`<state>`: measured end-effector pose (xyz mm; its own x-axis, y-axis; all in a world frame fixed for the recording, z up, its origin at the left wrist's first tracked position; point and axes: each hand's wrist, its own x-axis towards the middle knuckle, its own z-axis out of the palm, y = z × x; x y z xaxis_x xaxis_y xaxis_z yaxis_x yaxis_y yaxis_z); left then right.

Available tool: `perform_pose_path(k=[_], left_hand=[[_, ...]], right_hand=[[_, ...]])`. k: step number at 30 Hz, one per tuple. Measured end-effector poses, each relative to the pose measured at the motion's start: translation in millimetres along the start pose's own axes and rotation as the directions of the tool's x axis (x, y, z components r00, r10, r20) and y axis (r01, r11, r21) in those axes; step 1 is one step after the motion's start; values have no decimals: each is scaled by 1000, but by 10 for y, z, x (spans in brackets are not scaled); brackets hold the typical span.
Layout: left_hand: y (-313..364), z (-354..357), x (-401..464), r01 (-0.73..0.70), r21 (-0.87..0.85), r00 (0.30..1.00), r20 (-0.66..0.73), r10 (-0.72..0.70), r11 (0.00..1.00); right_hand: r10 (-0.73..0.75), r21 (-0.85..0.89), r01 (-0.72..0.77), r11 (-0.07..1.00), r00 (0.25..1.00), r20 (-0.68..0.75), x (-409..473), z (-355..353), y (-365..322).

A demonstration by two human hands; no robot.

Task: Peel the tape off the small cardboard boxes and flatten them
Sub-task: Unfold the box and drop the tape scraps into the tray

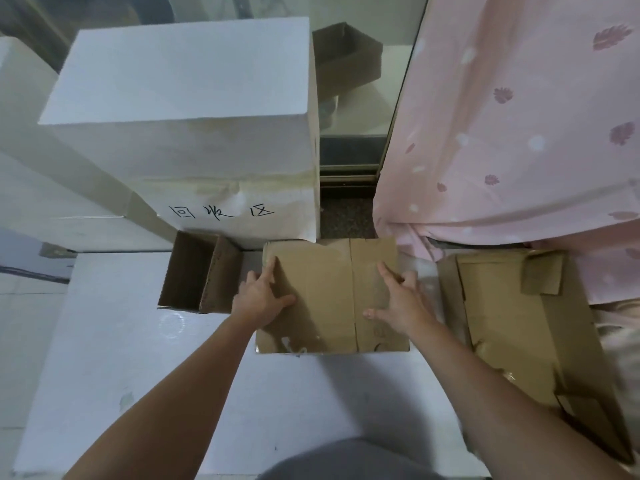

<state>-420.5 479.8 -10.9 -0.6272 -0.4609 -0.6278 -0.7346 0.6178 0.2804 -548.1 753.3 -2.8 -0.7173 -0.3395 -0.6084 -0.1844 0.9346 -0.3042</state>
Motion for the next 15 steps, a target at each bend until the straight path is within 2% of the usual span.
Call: perform_pose_path(k=[3, 6, 15], left_hand=[[44, 1, -23, 18, -2, 998, 68, -18, 1000], [69, 87, -52, 22, 41, 999, 34, -23, 999], [83, 186, -45, 10, 98, 1000, -7, -10, 995]], right_hand=[[-5, 114, -1, 993, 999, 49, 5, 40, 19], [-3, 194, -9, 981, 998, 62, -32, 113, 17], [36, 66, -35, 997, 999, -18, -39, 158, -32]])
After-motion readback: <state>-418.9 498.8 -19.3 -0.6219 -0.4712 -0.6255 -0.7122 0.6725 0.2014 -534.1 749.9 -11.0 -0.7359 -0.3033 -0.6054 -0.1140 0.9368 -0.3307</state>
